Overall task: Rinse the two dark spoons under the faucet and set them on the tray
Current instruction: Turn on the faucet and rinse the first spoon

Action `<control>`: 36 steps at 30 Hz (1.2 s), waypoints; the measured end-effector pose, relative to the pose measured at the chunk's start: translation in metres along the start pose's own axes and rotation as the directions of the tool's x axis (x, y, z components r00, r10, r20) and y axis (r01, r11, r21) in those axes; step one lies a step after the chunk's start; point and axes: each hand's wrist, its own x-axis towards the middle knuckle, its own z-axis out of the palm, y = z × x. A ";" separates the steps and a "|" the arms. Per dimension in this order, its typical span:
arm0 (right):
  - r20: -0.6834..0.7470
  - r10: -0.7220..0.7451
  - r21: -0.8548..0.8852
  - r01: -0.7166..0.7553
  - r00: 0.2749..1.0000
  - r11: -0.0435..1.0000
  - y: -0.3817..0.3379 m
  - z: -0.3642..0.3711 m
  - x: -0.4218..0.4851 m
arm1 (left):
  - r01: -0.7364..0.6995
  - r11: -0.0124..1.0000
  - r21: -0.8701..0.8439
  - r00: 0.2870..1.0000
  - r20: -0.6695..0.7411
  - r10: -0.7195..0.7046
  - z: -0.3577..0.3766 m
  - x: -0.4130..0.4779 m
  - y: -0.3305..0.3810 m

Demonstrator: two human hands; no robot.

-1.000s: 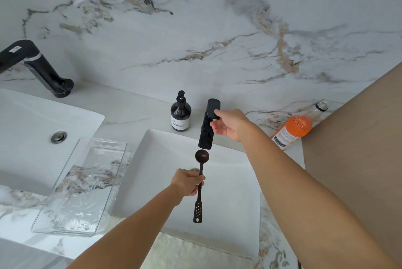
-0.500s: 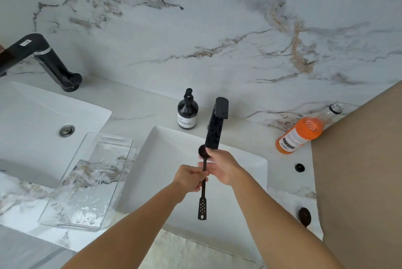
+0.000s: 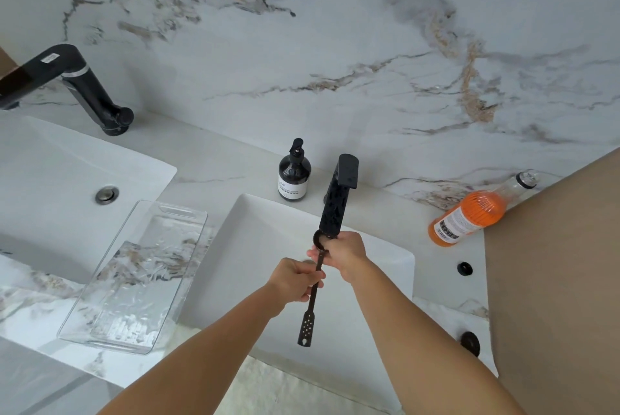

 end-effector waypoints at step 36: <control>0.085 -0.006 0.282 -0.018 0.996 0.959 0.012 -0.007 0.002 | -0.075 0.996 -0.052 0.996 -0.053 0.073 -0.006 -0.006 -0.007</control>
